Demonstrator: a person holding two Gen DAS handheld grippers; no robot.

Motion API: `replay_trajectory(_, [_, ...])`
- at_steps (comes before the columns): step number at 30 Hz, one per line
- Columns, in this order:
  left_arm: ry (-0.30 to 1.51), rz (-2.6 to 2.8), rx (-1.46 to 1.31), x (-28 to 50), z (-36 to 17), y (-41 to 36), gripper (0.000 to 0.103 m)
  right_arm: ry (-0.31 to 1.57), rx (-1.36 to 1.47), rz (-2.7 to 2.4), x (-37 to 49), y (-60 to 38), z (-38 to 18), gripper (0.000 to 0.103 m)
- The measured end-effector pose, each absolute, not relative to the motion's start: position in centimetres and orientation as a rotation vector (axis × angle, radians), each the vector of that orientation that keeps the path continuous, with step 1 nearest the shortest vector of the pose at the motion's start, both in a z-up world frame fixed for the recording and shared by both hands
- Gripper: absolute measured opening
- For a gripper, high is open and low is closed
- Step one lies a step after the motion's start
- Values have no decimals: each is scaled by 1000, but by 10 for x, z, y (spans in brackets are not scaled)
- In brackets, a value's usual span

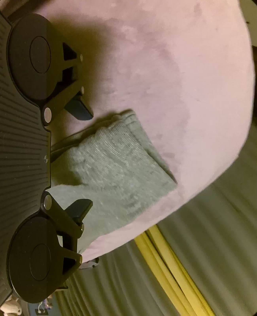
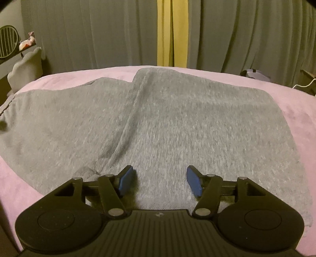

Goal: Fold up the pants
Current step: 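Grasp the pant leg end with the left gripper and lift it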

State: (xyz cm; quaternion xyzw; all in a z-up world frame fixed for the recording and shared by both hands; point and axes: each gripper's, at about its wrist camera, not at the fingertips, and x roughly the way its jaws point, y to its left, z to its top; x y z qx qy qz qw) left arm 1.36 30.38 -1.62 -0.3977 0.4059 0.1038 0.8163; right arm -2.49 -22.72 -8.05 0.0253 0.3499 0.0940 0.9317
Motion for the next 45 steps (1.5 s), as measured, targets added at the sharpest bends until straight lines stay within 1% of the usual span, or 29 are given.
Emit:
replay_trajectory(4, [825,214,-880,17,-29,308,90,716,40,201,-24,-225,-79,68])
replay_trajectory(6, [799,213,-913,17,-34,310,95,716,37,205,-20,-225,-81,71])
replay_trajectory(10, [746,245,-1043,21,-44,319,94,718,48,214,-16,-226,-81,77])
replay_trajectory(11, [740,259,-1059,22,-45,320,88,718,52,214,-16,-226,-81,77])
replay_trajectory(12, [748,282,-1054,23,-45,320,79,717,56,214,-16,-227,-81,77])
replay_trajectory(13, [764,301,-1029,25,-43,319,77,715,60,215,-17,-227,-80,77])
replay_trajectory(14, [766,302,-1001,26,-40,316,71,712,67,215,-17,-228,-79,76])
replay_trajectory(15, [762,299,-960,25,-35,315,65,707,77,211,-20,-229,-77,74])
replay_trajectory(18, [747,289,-874,24,-28,307,56,678,135,195,-24,-239,-71,71])
replay_trajectory(20, [724,275,-869,23,-22,305,53,665,143,160,-25,-244,-70,54])
replay_trajectory(21, [715,268,-858,22,-18,304,52,675,134,147,-24,-244,-70,40])
replay_trajectory(22, [707,261,-837,21,-13,302,51,687,134,152,-23,-244,-71,36])
replay_trajectory(24, [695,249,-791,19,-3,298,49,686,141,190,-25,-241,-70,36])
replay_trajectory(27, [679,235,-749,20,7,292,49,629,136,233,-32,-236,-62,36])
replay_trajectory(28, [682,242,-744,21,7,292,49,638,132,258,-32,-235,-63,36])
replay_trajectory(29, [688,249,-742,22,7,291,51,689,124,297,-29,-231,-68,36])
replay_trajectory(30, [698,259,-741,21,5,291,54,756,108,330,-24,-226,-76,38])
replay_trajectory(31, [711,273,-741,24,2,289,54,746,72,324,-25,-221,-78,38])
replay_trajectory(32, [720,279,-744,26,-1,289,59,730,47,321,-26,-218,-77,38])
replay_trajectory(33, [730,277,-752,24,-3,290,67,733,51,320,-24,-218,-76,39])
replay_trajectory(35, [766,276,-780,29,-13,289,76,737,97,328,-22,-224,-77,40])
replay_trajectory(36, [788,285,-795,31,-18,290,76,739,120,332,-22,-227,-77,43])
replay_trajectory(37, [803,298,-806,33,-22,292,76,741,138,334,-20,-230,-76,46])
replay_trajectory(38, [806,312,-810,35,-25,293,73,741,151,334,-20,-232,-75,48])
replay_trajectory(40, [803,326,-806,35,-25,293,64,734,159,327,-20,-232,-74,62])
replay_trajectory(41, [801,322,-787,35,-22,292,57,730,160,321,-21,-232,-73,65])
replay_trajectory(42, [794,312,-762,33,-18,289,52,723,166,314,-21,-234,-71,72])
replay_trajectory(43, [781,296,-741,31,-13,288,49,713,179,304,-22,-237,-69,74])
replay_trajectory(45, [739,264,-716,26,1,283,44,677,221,273,-24,-250,-63,74])
